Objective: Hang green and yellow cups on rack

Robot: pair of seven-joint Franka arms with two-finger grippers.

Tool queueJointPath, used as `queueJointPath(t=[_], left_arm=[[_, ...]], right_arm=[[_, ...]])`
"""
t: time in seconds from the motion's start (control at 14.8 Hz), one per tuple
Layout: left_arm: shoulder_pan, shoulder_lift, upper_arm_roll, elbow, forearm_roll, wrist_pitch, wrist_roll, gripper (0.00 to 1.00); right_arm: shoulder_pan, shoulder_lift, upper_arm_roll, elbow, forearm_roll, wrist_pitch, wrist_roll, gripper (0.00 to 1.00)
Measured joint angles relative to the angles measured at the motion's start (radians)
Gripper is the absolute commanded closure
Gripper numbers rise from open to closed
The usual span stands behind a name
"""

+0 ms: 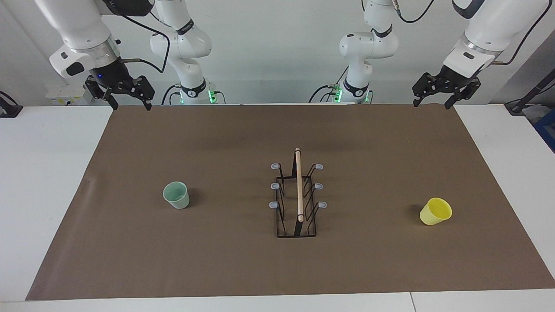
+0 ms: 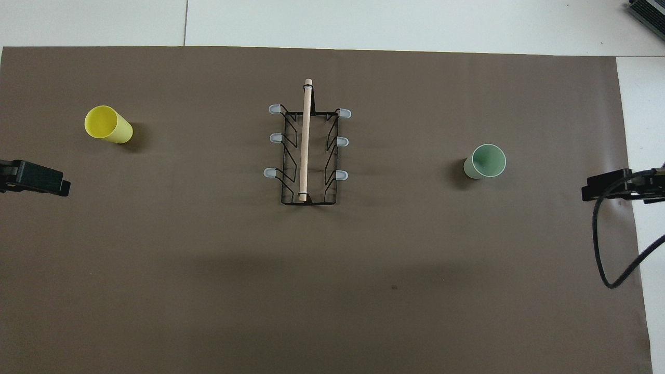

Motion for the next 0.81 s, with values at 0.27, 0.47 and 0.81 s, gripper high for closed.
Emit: queueJointPath(t=[0.27, 0.47, 0.81], left_arm=[[-0.003, -0.003, -0.009, -0.001, 0.000, -0.002, 0.000, 0.00], [-0.004, -0.003, -0.010, -0.001, 0.000, -0.002, -0.010, 0.00], [0.000, 0.021, -0.001, 0.002, 0.000, 0.003, -0.051, 0.00]], right_arm=[[0.003, -0.004, 0.001, -0.009, -0.021, 0.000, 0.000, 0.00], [0.003, -0.009, 0.009, -0.019, -0.021, 0.000, 0.000, 0.00], [0.003, 0.010, 0.011, -0.040, -0.044, 0.000, 0.000, 0.00]])
